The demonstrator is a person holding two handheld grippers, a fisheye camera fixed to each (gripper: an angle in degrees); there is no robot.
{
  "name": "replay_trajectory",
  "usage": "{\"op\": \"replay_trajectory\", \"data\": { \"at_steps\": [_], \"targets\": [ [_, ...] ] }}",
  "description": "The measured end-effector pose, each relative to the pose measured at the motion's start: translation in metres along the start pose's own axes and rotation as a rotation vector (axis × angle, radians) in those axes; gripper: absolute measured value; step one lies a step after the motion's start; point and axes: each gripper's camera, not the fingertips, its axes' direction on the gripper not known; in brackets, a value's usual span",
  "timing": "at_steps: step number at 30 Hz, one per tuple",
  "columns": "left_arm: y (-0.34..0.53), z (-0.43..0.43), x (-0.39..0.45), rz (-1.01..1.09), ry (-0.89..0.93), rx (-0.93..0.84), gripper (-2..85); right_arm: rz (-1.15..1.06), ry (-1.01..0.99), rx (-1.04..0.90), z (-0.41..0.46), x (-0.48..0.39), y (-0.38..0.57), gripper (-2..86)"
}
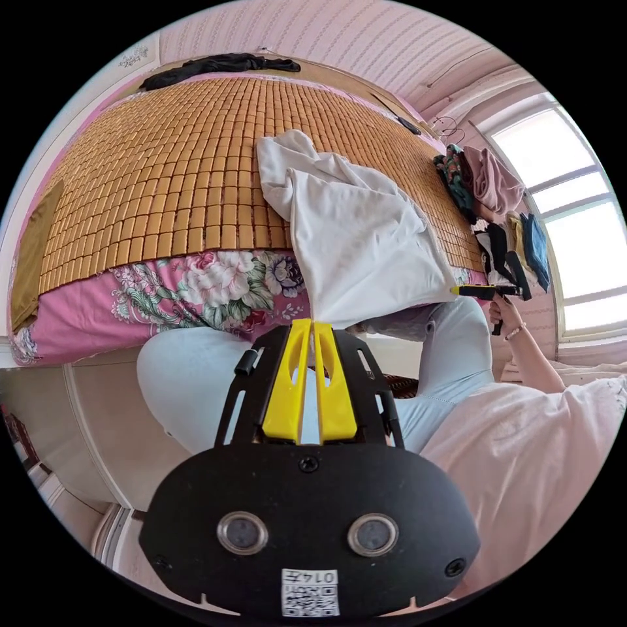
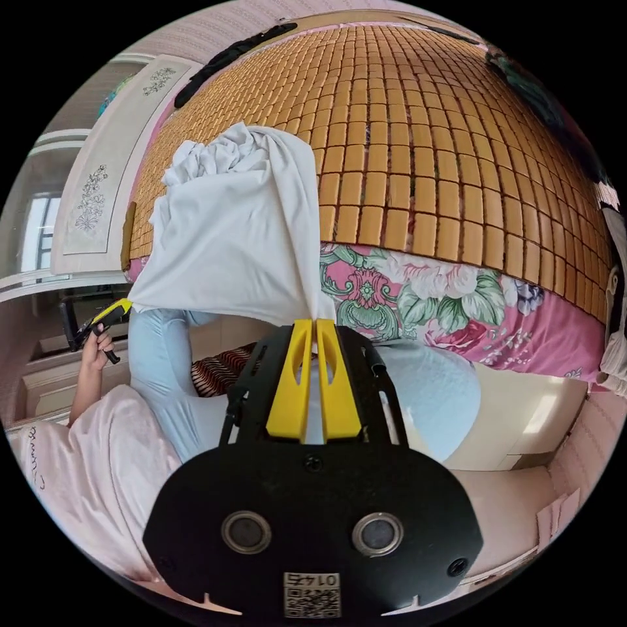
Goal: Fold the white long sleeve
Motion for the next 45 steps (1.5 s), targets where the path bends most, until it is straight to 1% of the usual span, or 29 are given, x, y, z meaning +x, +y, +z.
{"op": "replay_trajectory", "data": {
  "at_steps": [2, 3, 5, 6, 7, 8, 9, 11, 13, 14, 16, 18, 20, 22, 23, 26, 27, 29, 30, 32, 33, 35, 36, 37, 38, 39, 41, 43, 45],
  "targets": [
    [0.009, -0.029, 0.005, 0.025, 0.035, 0.071, -1.0, -0.008, -0.166, 0.107, -0.029, 0.009, 0.025, 0.2],
    [0.015, -0.053, 0.008, 0.044, 0.072, 0.132, -1.0, -0.011, -0.204, 0.153, -0.039, 0.011, 0.032, 0.2],
    [0.024, -0.096, 0.016, 0.087, 0.150, 0.243, -1.0, -0.015, -0.347, 0.436, -0.095, 0.019, 0.067, 0.2],
    [0.030, -0.128, 0.023, 0.133, 0.193, 0.333, -1.0, -0.015, -0.391, 0.509, -0.109, 0.020, 0.075, 0.2],
    [0.037, -0.164, 0.032, 0.191, 0.232, 0.432, -1.0, -0.031, -0.492, 0.651, -0.137, 0.021, 0.090, 0.1],
    [0.040, -0.183, 0.037, 0.221, 0.251, 0.483, -1.0, -0.083, -0.587, 0.774, -0.164, 0.017, 0.103, 0.2],
    [0.047, -0.222, 0.046, 0.264, 0.275, 0.582, -1.0, -0.114, -0.616, 0.817, -0.177, 0.013, 0.108, 0.2],
    [0.056, -0.280, 0.060, 0.315, 0.262, 0.687, -1.0, -0.273, -0.638, 0.921, -0.229, -0.020, 0.125, 0.2],
    [0.079, -0.357, 0.086, 0.416, 0.220, 0.850, -1.0, -0.429, -0.646, 0.988, -0.270, -0.052, 0.141, 0.2],
    [0.086, -0.375, 0.093, 0.432, 0.195, 0.883, -1.0, -0.527, -0.656, 1.040, -0.296, -0.073, 0.155, 0.2],
    [0.117, -0.442, 0.116, 0.496, 0.142, 1.028, -1.0, -0.664, -0.680, 1.117, -0.336, -0.101, 0.180, 0.2],
    [0.145, -0.486, 0.131, 0.551, 0.111, 1.129, -1.0, -0.796, -0.698, 1.190, -0.373, -0.125, 0.208, 0.2],
    [0.175, -0.524, 0.144, 0.598, 0.067, 1.218, -1.0, -0.932, -0.660, 1.269, -0.415, -0.150, 0.252, 0.1],
    [0.211, -0.563, 0.155, 0.651, 0.046, 1.311, -1.0, -0.979, -0.568, 1.330, -0.438, -0.166, 0.285, 0.1],
    [0.218, -0.571, 0.157, 0.663, 0.048, 1.328, -1.0, -0.996, -0.502, 1.361, -0.448, -0.176, 0.303, 0.1],
    [0.233, -0.594, 0.167, 0.692, 0.009, 1.358, -1.0, -1.005, -0.418, 1.370, -0.462, -0.194, 0.318, 0.0],
    [0.227, -0.597, 0.168, 0.678, -0.021, 1.343, -1.0, -0.995, -0.403, 1.355, -0.463, -0.197, 0.314, 0.0],
    [0.202, -0.592, 0.162, 0.631, -0.019, 1.283, -1.0, -0.913, -0.360, 1.235, -0.458, -0.204, 0.274, -0.1],
    [0.177, -0.582, 0.152, 0.580, -0.005, 1.228, -1.0, -0.882, -0.353, 1.195, -0.454, -0.204, 0.259, -0.1],
    [0.129, -0.557, 0.133, 0.488, 0.008, 1.124, -1.0, -0.721, -0.309, 1.016, -0.427, -0.195, 0.183, -0.2],
    [0.093, -0.536, 0.120, 0.430, 0.012, 1.051, -1.0, -0.671, -0.291, 0.967, -0.418, -0.191, 0.161, -0.2],
    [0.033, -0.501, 0.104, 0.343, -0.026, 0.936, -1.0, -0.468, -0.249, 0.810, -0.381, -0.170, 0.077, -0.1],
    [-0.006, -0.483, 0.099, 0.299, -0.070, 0.873, -1.0, -0.432, -0.257, 0.779, -0.376, -0.165, 0.059, -0.1],
    [-0.041, -0.478, 0.098, 0.266, -0.059, 0.844, -1.0, -0.376, -0.307, 0.776, -0.376, -0.159, 0.033, -0.1],
    [-0.056, -0.482, 0.101, 0.255, -0.043, 0.847, -1.0, -0.351, -0.384, 0.811, -0.389, -0.159, 0.017, 0.0],
    [-0.079, -0.500, 0.112, 0.254, -0.017, 0.883, -1.0, -0.359, -0.405, 0.848, -0.401, -0.164, 0.014, 0.0],
    [-0.093, -0.540, 0.141, 0.291, -0.070, 1.014, -1.0, -0.446, -0.346, 1.086, -0.458, -0.200, 0.026, 0.1],
    [-0.096, -0.579, 0.172, 0.342, -0.109, 1.158, -1.0, -0.526, -0.290, 1.248, -0.489, -0.225, 0.045, 0.1],
    [-0.099, -0.587, 0.180, 0.371, -0.111, 1.201, -1.0, -0.580, -0.238, 1.315, -0.502, -0.242, 0.051, 0.1]
  ]
}}
